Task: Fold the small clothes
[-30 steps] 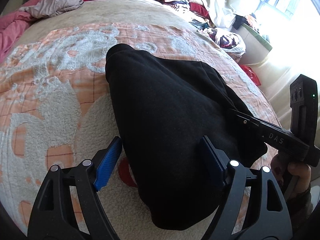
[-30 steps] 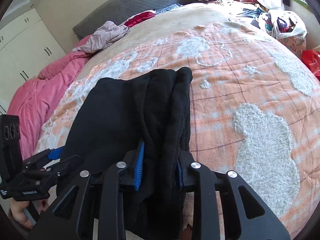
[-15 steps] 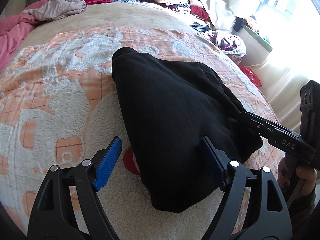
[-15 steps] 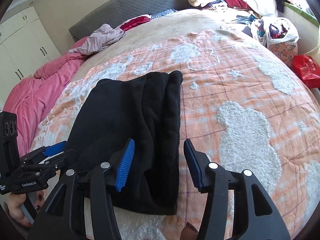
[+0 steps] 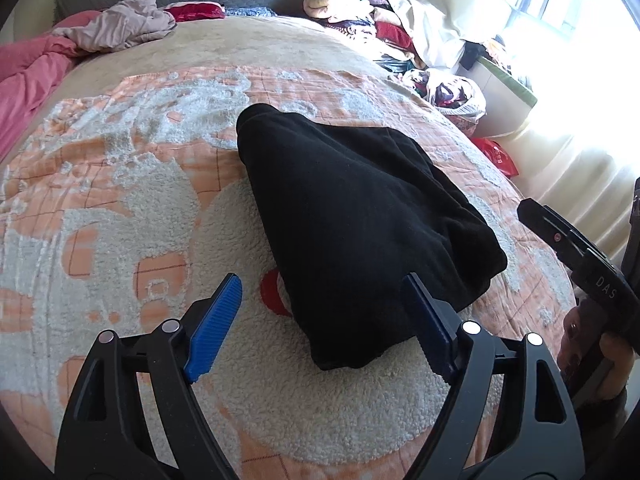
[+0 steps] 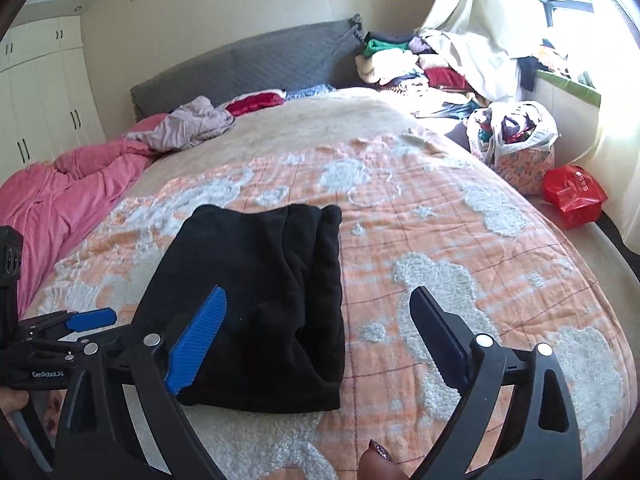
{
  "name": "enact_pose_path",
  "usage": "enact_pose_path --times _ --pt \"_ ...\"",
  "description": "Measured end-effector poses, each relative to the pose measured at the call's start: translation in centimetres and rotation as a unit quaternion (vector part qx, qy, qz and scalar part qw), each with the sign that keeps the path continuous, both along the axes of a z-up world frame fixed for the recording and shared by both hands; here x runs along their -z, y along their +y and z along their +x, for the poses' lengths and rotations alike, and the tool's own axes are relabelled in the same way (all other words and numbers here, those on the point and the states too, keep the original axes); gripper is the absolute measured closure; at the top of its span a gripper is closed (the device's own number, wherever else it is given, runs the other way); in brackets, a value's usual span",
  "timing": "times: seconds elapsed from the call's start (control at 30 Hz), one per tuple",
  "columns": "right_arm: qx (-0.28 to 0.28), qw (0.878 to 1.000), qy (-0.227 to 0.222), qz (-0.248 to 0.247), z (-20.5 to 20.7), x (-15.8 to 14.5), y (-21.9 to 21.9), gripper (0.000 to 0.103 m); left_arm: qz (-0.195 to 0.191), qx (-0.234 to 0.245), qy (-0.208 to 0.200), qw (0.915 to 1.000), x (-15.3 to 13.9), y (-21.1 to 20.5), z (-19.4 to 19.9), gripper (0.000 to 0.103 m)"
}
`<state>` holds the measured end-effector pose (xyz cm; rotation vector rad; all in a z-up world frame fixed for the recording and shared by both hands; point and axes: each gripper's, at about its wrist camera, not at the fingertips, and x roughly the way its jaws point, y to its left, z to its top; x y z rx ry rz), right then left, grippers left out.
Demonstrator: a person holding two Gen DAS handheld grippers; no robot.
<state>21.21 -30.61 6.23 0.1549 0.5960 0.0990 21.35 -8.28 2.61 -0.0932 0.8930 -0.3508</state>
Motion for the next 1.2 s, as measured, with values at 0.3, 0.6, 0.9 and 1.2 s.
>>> enact_pose_path --times 0.3,0.6,0.9,1.2 --pt "0.014 0.999 -0.037 0.015 -4.7 -0.9 -0.5 0.005 -0.003 -0.002 -0.035 0.9994 -1.6 1.0 -3.7 0.010" --pt "0.007 0.999 -0.043 0.008 -9.1 -1.0 1.3 0.005 -0.001 -0.012 -0.055 0.9984 -2.1 2.4 -6.6 0.010" --pt "0.003 0.999 -0.039 -0.029 -12.2 0.4 3.8 0.005 0.002 -0.016 -0.064 0.9978 -0.8 3.9 -9.5 0.009" --pt "0.011 0.998 -0.022 -0.055 -14.3 3.5 5.0 0.005 0.002 -0.026 -0.067 0.9974 1.4 4.9 -11.5 0.009"
